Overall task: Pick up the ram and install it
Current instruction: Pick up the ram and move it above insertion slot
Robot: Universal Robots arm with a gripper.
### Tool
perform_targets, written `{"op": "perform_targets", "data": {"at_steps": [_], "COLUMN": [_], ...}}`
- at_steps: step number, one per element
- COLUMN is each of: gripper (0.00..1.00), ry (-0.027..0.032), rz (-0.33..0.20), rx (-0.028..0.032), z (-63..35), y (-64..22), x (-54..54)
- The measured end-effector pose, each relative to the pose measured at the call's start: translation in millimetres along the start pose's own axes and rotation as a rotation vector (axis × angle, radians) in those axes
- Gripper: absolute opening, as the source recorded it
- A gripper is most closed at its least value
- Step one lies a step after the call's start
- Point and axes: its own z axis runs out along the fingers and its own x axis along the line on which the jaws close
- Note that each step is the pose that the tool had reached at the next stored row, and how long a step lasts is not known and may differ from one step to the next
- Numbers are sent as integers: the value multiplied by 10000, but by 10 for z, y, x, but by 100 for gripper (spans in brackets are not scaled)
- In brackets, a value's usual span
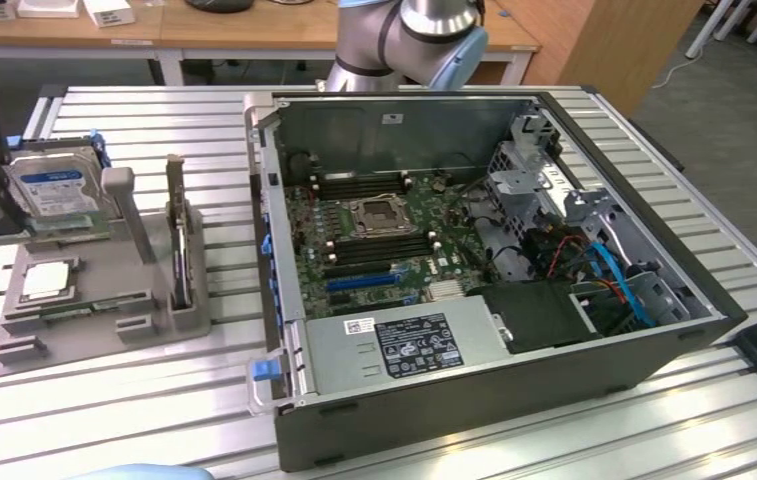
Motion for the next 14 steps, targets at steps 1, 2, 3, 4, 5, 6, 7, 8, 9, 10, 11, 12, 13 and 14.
{"op": "perform_targets", "data": {"at_steps": [1, 2, 3, 4, 5, 6, 7, 8, 9, 10, 11, 12, 13, 14], "gripper": [12, 12, 12, 12, 12, 12, 12, 12, 12, 12, 12, 12, 12, 12], "ry": [-18, -35, -55, -77, -99, -121, -142, -165, -185, -205, -224, -243, -260, -276], "rz": [0, 0, 0, -1, -1, -1, -2, -1, 0, 0, 1, 1, 0, 1], "rx": [-10, -19, -31, -44, -57, -70, -84, -100, -114, -129, -144, -159, -176, -195], "z": [-13, -25, -39, -51, -65, -79, -92, -106, -119, -133, -146, -159, -172, -184], "y": [-29, -57, -90, -123, -157, -190, -224, -259, -292, -326, -358, -391, -424, -455], "x": [0, 1, 1, 2, 3, 3, 5, 5, 5, 6, 6, 7, 8, 9]}}
